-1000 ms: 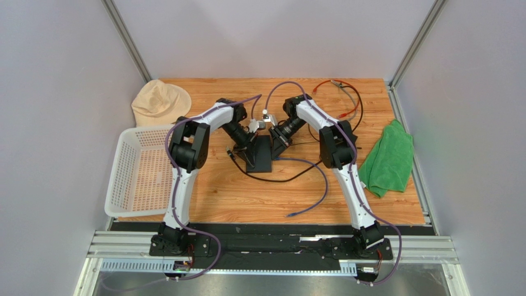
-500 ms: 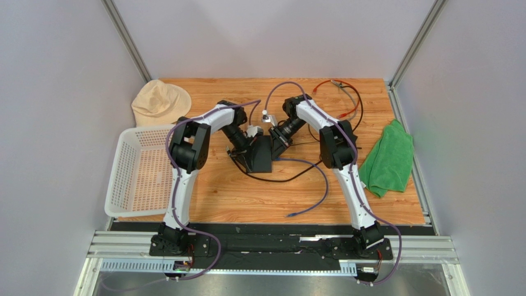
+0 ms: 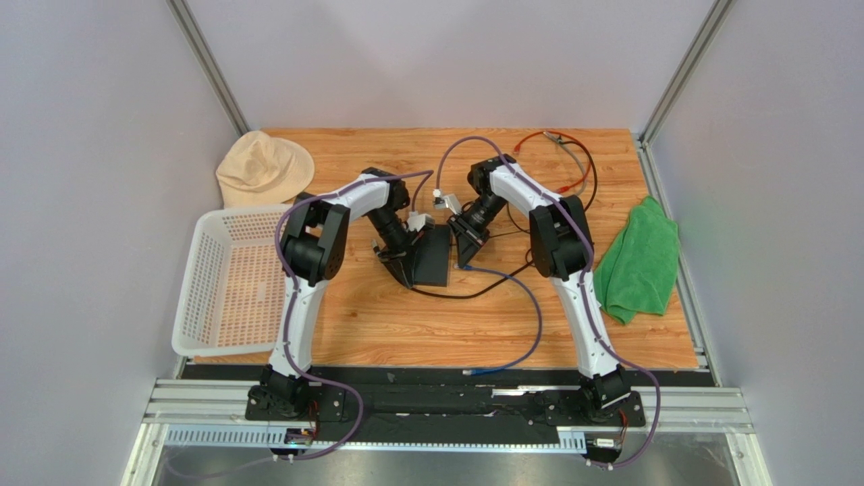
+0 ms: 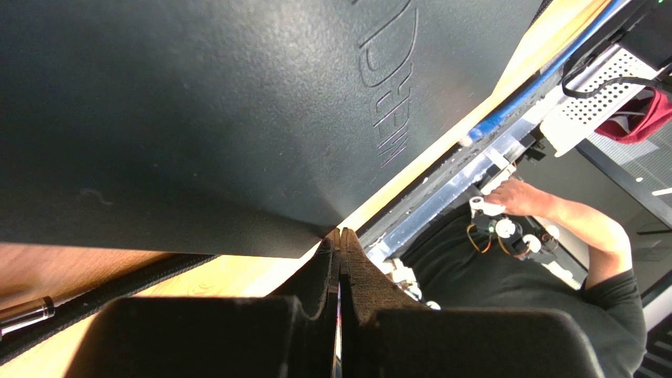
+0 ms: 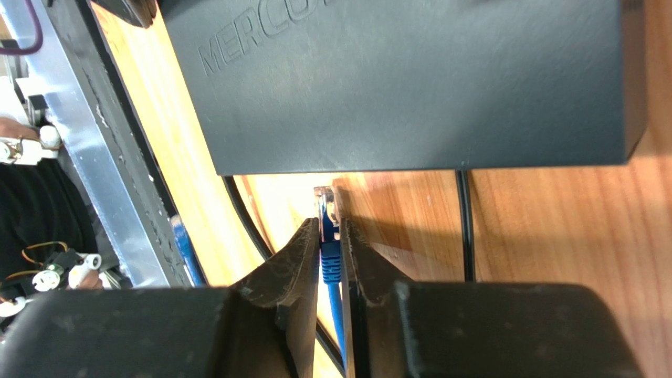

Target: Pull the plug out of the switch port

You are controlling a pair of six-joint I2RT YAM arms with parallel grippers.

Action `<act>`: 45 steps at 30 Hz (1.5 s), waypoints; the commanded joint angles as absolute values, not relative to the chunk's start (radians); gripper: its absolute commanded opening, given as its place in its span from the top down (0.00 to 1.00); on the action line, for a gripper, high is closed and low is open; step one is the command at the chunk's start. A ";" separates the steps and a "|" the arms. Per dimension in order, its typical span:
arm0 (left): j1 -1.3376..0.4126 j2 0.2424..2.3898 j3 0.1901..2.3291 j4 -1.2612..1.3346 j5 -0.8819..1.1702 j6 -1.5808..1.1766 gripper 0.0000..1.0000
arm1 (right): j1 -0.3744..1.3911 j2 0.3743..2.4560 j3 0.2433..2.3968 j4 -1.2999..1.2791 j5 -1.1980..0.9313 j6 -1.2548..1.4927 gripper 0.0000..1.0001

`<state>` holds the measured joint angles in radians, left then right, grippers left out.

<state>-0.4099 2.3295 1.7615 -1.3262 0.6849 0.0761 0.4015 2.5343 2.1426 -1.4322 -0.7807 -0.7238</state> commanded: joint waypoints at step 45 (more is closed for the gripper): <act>-0.385 2.378 1.736 -1.163 0.540 0.144 1.00 | 0.264 2.057 1.733 -1.006 -0.309 -0.492 0.50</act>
<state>-0.4042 2.3295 1.7584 -1.3270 0.6987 0.0937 0.2569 2.1479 1.7657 -1.1114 -0.3885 -0.5285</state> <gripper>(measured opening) 0.007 0.497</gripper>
